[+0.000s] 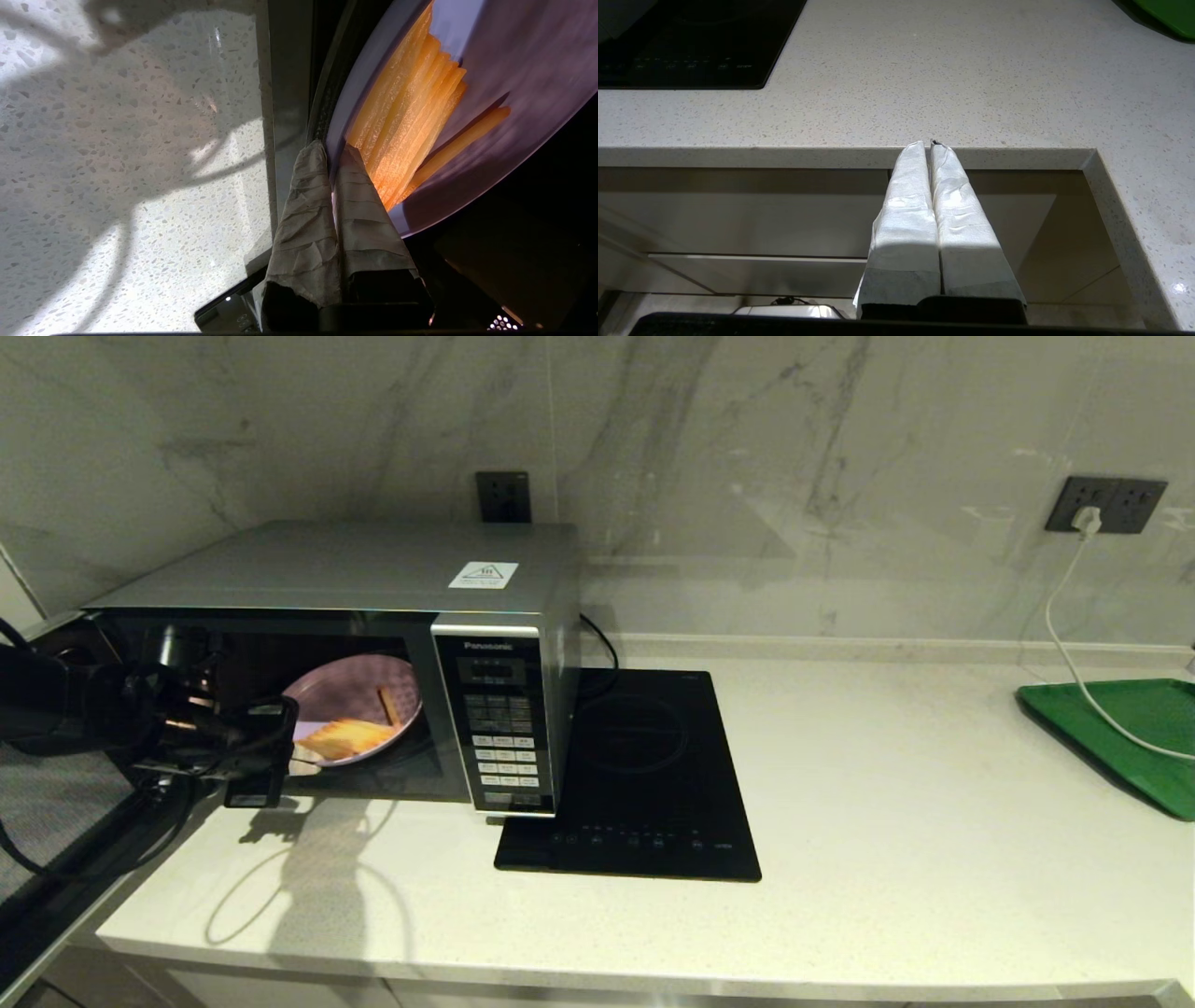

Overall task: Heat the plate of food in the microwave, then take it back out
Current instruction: Put the plate in the microwave oven

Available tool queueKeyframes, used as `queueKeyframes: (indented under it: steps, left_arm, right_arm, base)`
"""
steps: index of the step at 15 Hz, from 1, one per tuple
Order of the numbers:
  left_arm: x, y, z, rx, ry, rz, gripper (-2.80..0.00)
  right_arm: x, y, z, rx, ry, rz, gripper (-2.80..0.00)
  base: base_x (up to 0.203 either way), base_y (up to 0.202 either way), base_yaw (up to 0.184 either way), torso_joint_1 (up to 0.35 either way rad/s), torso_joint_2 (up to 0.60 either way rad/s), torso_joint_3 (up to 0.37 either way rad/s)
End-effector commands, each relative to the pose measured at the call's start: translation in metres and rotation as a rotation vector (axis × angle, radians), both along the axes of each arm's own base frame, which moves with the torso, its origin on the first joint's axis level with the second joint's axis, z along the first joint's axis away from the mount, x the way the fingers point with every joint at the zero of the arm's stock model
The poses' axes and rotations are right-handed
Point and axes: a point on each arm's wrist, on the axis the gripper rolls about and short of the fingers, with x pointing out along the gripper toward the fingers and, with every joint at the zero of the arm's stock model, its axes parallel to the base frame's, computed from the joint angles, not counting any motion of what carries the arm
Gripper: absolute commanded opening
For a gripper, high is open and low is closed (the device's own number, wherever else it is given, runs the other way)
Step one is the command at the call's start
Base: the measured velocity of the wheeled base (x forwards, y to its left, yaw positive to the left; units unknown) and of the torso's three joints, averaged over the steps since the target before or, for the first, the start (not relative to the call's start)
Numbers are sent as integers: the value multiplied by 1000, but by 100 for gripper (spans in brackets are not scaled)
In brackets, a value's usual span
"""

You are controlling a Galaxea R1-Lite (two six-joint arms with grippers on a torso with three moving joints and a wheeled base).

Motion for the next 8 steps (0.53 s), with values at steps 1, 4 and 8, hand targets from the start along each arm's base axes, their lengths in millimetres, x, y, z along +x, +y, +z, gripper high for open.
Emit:
queueKeyframes:
  steps: [1,4,8]
  left_arm:
    - [0,-1,2,-5,-7,-6,-280]
    - [-5,-5,18,8,-52,-20,0]
    - [-12,-7,41,10,-154,-72,0]
  right_arm:
    - [0,0,0,0,1,0,-280]
    - [0,0,0,0,1,-1,-280]
    - [0,0,0,0,1,0,-280]
  base:
    - [0,0,0,0,0,0]
    - [0,0,0,0,0,0]
    - [0,0,0,0,0,0]
